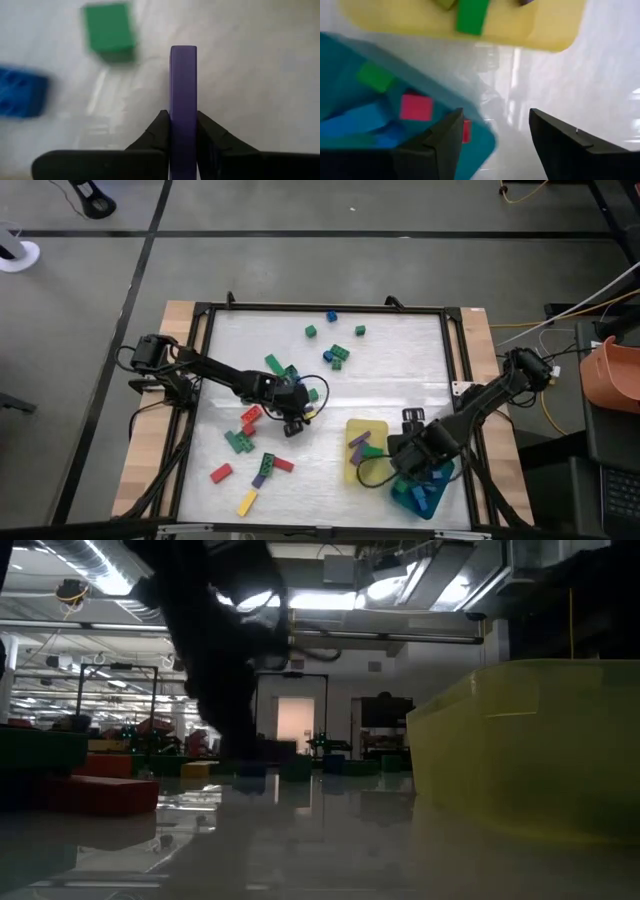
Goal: Sort blocks by size
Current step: Put the long violet block into the yellow bin
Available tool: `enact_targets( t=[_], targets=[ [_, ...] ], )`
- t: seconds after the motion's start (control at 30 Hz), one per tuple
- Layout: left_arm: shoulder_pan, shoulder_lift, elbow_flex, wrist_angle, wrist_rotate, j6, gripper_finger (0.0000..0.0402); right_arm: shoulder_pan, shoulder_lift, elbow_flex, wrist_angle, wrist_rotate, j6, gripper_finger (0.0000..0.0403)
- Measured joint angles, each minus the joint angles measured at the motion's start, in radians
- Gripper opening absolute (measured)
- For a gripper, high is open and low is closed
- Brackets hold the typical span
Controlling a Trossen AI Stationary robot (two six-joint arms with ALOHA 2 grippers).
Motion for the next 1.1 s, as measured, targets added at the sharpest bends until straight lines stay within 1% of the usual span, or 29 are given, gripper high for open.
enact_targets(
  t=[0.1,0.2,0.37,0.5,0.57,0.63,0.73,0.83,0.93,1.1],
  targets=[
    [-0.021,0.0,0.055,0.028,0.097,0.023,0.0042,-0.044,0.0,0.0,-0.001,0.028,-0.073,0.0225],
    [-0.049,0.0,0.093,0.156,0.149,0.049,0.0041,-0.09,0.0,0.0,0.0,0.038,-0.135,0.0225],
    [-0.091,0.023,0.099,0.523,0.148,0.091,0.0043,-0.158,0.0,0.0,0.007,0.041,-0.206,0.0225],
    [-0.112,0.105,0.098,0.78,0.101,0.132,0.0055,-0.197,-0.001,0.0,0.006,0.041,-0.264,0.0225],
    [-0.112,0.153,0.109,0.863,0.092,0.149,0.0056,-0.213,-0.001,0.0,0.006,0.041,-0.286,0.0225],
    [-0.111,0.201,0.132,0.896,0.09,0.15,0.0056,-0.225,-0.001,0.0,0.006,0.041,-0.293,0.0225],
    [-0.108,0.265,0.167,0.89,0.089,0.166,0.0056,-0.236,-0.001,0.0,0.006,0.04,-0.293,0.0225],
    [-0.108,0.301,0.195,0.888,0.089,0.207,0.0064,-0.236,-0.001,0.0,0.005,0.04,-0.294,0.0225],
    [-0.108,0.31,0.208,0.888,0.087,0.235,0.0091,-0.233,-0.002,0.0,0.006,0.04,-0.294,0.0225],
    [-0.108,0.302,0.223,0.883,0.06,0.263,0.0152,-0.233,-0.002,0.0,0.008,0.039,-0.294,0.0225]
  ],
)
